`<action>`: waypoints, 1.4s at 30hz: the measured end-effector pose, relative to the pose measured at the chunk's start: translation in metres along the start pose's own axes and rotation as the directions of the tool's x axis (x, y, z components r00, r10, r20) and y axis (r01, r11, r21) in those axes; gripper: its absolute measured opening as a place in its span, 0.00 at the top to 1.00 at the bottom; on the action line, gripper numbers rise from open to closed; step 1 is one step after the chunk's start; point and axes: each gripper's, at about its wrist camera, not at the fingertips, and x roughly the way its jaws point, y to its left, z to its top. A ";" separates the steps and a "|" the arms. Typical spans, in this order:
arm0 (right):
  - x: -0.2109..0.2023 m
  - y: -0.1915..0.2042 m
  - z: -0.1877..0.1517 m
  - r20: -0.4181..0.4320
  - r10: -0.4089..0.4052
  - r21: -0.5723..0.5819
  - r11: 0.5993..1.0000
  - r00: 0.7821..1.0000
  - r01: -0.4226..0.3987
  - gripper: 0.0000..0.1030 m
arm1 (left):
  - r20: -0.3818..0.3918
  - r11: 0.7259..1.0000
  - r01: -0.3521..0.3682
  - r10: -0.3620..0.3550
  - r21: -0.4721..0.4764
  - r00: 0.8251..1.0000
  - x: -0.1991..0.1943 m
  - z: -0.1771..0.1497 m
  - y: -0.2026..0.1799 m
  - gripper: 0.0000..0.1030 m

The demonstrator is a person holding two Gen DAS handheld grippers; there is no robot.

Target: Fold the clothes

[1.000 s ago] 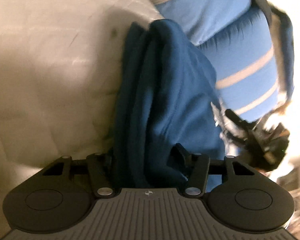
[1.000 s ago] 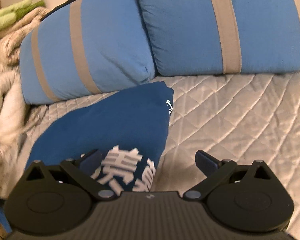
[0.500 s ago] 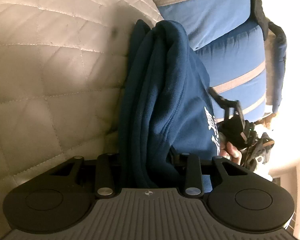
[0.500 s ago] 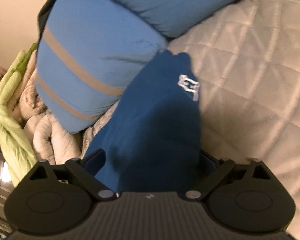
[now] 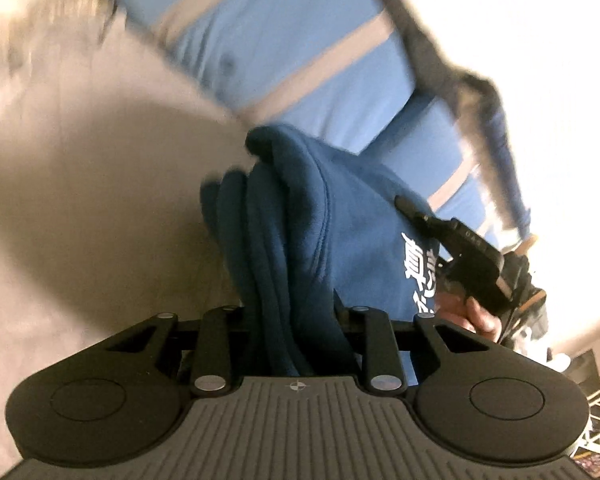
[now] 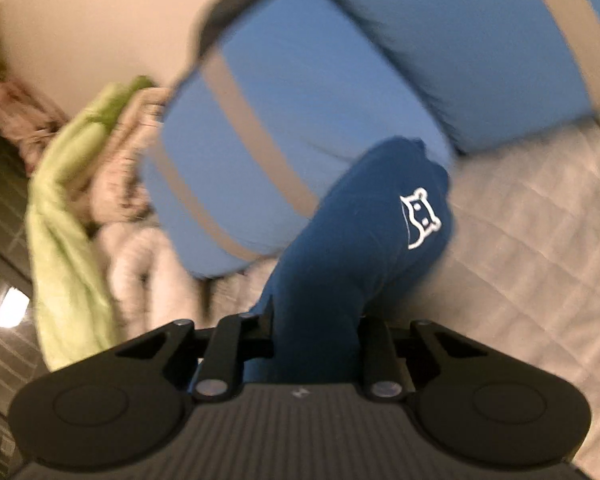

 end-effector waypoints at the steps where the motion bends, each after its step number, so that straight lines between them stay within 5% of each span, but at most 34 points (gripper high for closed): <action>1: 0.004 0.019 0.008 0.006 0.020 -0.019 1.000 1.000 -0.019 0.78 | 0.031 1.000 -0.007 0.007 0.008 1.000 -0.013 0.012 -0.004 0.70; 3: 0.012 0.058 0.023 0.017 0.059 -0.057 0.997 0.998 -0.058 0.77 | 0.096 0.999 -0.039 0.036 0.027 0.995 -0.034 0.037 -0.008 0.63; 5: 0.029 0.092 0.034 0.040 0.052 -0.125 0.991 0.998 -0.046 0.65 | 0.160 0.988 -0.146 0.135 0.056 0.978 -0.043 0.060 -0.005 0.38; 6: 0.043 0.106 0.037 0.048 0.022 -0.167 0.986 0.999 -0.013 0.38 | 0.186 0.967 -0.246 0.231 0.065 0.955 -0.045 0.065 -0.002 0.24; 7: 0.059 0.117 0.037 0.045 -0.046 -0.208 0.977 0.998 0.054 0.06 | 0.215 0.935 -0.348 0.328 0.064 0.920 -0.048 0.068 0.002 0.24; 8: 0.072 0.123 0.035 0.044 -0.137 -0.241 0.960 0.990 0.144 0.01 | 0.243 0.893 -0.447 0.421 0.059 0.874 -0.050 0.070 0.005 0.24; 9: 0.081 0.126 0.029 0.049 -0.224 -0.275 0.934 0.973 0.229 0.00 | 0.272 0.862 -0.504 0.472 0.056 0.839 -0.055 0.068 0.008 0.24; 10: 0.086 0.128 0.023 0.049 -0.284 -0.309 0.907 0.957 0.285 0.00 | 0.291 0.855 -0.516 0.478 0.063 0.828 -0.060 0.062 0.010 0.24; 14: 0.071 0.122 -0.011 0.045 -0.343 -0.407 0.851 0.938 0.330 0.00 | 0.304 0.843 -0.526 0.476 0.110 0.825 -0.068 0.037 0.006 0.24; 20: 0.014 0.099 -0.043 0.088 -0.438 -0.476 0.771 0.895 0.424 0.00 | 0.328 0.754 -0.617 0.537 0.226 0.777 -0.060 0.000 -0.030 0.24; 24: -0.034 0.083 -0.052 0.142 -0.481 -0.509 0.714 0.865 0.480 0.00 | 0.353 0.699 -0.643 0.544 0.311 0.762 -0.058 -0.011 -0.053 0.24; 28: -0.078 0.076 -0.052 0.215 -0.500 -0.521 0.668 0.839 0.531 0.00 | 0.382 0.666 -0.643 0.521 0.378 0.764 -0.063 -0.015 -0.074 0.24; 36: -0.161 0.103 -0.007 0.358 -0.453 -0.457 0.677 0.816 0.576 0.00 | 0.515 0.562 -0.696 0.475 0.446 0.714 -0.090 0.003 -0.127 0.24; 42: -0.252 0.138 0.036 0.523 -0.374 -0.408 0.679 0.766 0.610 0.00 | 0.614 0.539 -0.720 0.406 0.437 0.677 -0.127 0.017 -0.164 0.24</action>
